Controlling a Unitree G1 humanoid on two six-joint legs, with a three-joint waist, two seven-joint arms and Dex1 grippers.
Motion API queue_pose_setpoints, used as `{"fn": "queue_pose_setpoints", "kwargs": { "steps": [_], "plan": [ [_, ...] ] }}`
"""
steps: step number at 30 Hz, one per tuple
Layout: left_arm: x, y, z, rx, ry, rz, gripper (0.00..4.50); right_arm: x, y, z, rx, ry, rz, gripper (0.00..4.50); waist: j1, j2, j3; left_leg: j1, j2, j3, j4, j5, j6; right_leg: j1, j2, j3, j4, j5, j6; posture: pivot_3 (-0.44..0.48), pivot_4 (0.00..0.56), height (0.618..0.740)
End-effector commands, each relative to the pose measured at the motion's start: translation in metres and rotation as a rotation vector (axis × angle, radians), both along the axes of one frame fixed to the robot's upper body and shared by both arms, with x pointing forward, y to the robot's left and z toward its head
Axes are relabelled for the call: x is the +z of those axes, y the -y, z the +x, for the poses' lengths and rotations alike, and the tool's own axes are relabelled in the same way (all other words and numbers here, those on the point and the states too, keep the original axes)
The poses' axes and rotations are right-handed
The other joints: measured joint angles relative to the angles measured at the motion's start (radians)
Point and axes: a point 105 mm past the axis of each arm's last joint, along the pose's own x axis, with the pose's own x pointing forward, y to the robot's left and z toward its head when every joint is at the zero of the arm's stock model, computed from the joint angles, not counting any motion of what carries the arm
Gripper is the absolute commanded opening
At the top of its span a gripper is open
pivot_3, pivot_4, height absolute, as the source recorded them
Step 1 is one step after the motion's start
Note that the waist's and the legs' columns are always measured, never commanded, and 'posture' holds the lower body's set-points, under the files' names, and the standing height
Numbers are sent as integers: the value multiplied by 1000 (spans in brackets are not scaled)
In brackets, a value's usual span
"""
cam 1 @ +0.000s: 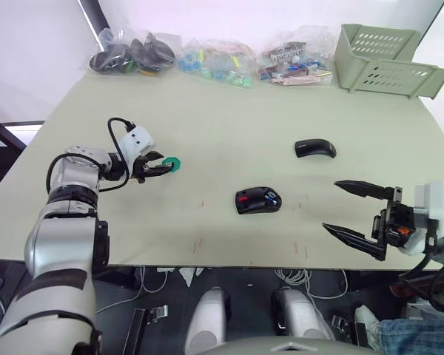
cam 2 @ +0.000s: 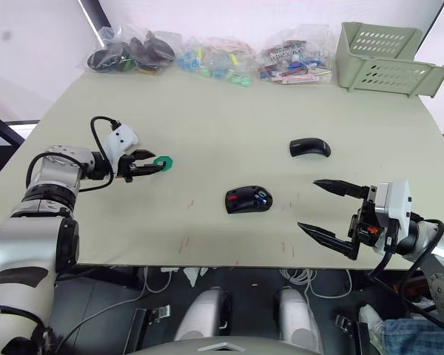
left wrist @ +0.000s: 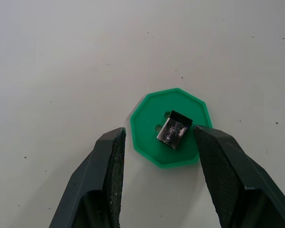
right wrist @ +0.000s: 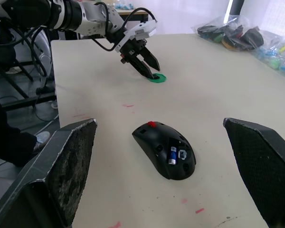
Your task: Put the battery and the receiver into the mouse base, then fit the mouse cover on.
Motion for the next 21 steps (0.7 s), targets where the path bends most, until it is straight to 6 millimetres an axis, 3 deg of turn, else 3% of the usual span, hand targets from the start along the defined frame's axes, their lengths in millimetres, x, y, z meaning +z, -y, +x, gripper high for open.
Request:
{"fn": "queue_pose_setpoints", "kwargs": {
  "steps": [1,11,12,15,21],
  "plan": [
    [4,-5,-1,2,2,5,2460,8,-3,-2,14,51,9,4500,0,0,0,0,0,0,0,0,0,0,0,0,0,0,0,0,150,740],
    [3,-1,1,4,0,11,2460,7,-5,-1,14,52,14,4500,0,0,0,0,0,0,0,0,0,0,0,0,0,0,0,0,150,740],
    [3,-1,1,2,0,10,2036,7,-4,-1,13,52,14,4500,0,0,0,0,0,0,0,0,0,0,0,0,0,0,0,0,150,740],
    [4,-2,1,4,3,14,1476,7,-4,-2,12,50,13,4500,0,0,0,0,0,0,0,0,0,0,0,0,0,0,0,0,150,740],
    [4,-3,1,7,6,15,1476,6,-4,-2,14,50,16,4500,0,0,0,0,0,0,0,0,0,0,0,0,0,0,0,0,150,740]
  ]
}}
